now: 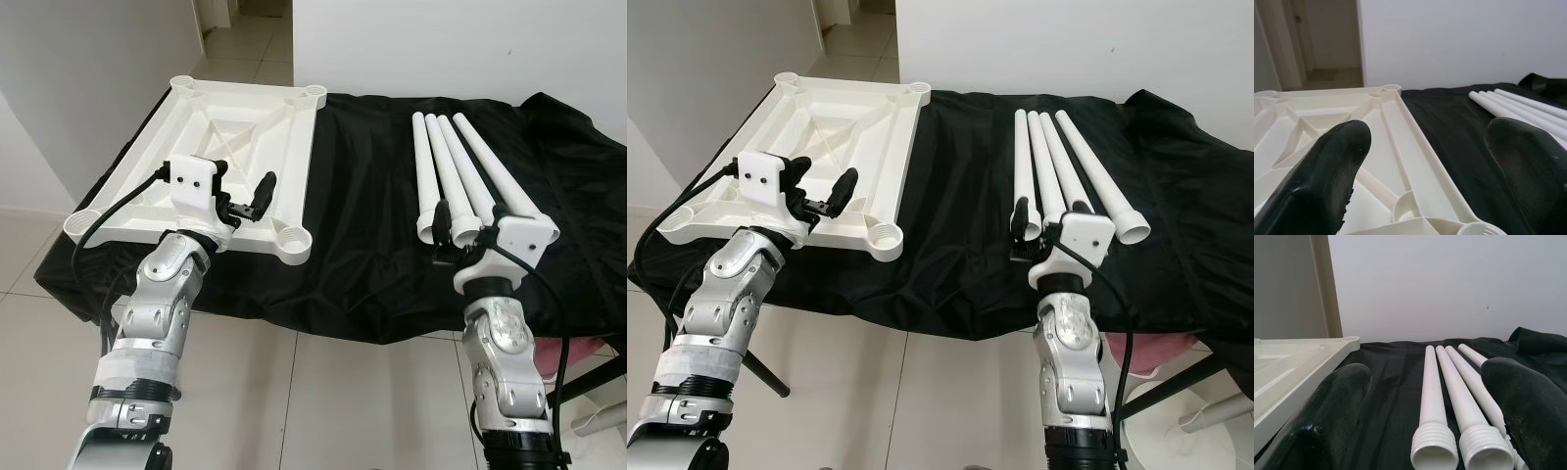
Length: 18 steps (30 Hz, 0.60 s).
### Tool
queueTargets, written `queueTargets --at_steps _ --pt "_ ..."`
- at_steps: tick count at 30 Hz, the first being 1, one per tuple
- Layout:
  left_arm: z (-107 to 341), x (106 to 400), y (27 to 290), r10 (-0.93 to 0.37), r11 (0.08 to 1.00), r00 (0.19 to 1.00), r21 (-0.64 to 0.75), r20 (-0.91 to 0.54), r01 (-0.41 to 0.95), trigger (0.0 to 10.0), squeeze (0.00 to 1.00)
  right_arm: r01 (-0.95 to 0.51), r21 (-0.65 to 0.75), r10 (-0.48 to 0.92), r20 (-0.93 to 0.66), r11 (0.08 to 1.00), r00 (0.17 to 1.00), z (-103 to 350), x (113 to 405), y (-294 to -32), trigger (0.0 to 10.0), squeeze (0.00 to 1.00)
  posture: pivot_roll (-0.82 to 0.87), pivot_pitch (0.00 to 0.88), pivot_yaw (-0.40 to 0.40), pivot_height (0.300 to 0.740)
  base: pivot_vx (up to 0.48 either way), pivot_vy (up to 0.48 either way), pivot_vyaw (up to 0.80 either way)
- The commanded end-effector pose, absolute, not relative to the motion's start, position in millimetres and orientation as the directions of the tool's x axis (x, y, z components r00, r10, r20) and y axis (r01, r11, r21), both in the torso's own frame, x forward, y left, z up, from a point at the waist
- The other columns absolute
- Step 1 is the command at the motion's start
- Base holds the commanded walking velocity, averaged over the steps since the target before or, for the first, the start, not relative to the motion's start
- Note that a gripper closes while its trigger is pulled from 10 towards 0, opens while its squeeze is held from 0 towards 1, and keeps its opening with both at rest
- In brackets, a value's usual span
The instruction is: Building children table
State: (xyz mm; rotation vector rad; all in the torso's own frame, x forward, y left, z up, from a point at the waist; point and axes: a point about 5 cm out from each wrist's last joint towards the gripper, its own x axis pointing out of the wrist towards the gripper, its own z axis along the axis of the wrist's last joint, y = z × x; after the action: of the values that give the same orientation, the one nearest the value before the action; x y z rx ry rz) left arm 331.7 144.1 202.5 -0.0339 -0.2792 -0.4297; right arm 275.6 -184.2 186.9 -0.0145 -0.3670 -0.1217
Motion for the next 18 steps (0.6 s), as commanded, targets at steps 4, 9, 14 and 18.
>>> queueTargets --at_steps 4,9,14,18 --pt "196.8 327.6 153.1 -0.258 0.962 0.927 -0.015 0.274 0.272 10.0 0.00 0.150 -0.006 -0.138 0.354 0.989 0.925 186.1 277.9 -189.4 10.0 0.00 -0.06 0.000 0.004 0.740 0.061 0.000 0.00" --pt "194.8 326.8 155.4 -0.239 0.966 0.932 -0.029 0.274 0.257 10.0 0.00 0.132 -0.022 -0.116 0.346 0.991 0.931 183.6 281.8 -185.1 10.0 0.00 -0.05 0.000 -0.002 0.740 0.255 0.000 0.00" --pt "195.2 328.2 159.5 -0.224 0.971 0.935 -0.017 0.275 0.238 10.0 0.00 0.113 -0.037 -0.093 0.351 0.993 0.932 184.6 286.2 -182.0 10.0 0.00 -0.04 0.000 -0.006 0.740 0.256 0.000 0.00" --pt "194.9 327.6 160.9 -0.218 0.972 0.936 -0.020 0.276 0.232 10.0 0.00 0.114 -0.050 -0.090 0.349 0.992 0.933 184.2 287.6 -181.8 10.0 0.00 -0.04 0.000 -0.010 0.740 0.277 0.000 0.00"
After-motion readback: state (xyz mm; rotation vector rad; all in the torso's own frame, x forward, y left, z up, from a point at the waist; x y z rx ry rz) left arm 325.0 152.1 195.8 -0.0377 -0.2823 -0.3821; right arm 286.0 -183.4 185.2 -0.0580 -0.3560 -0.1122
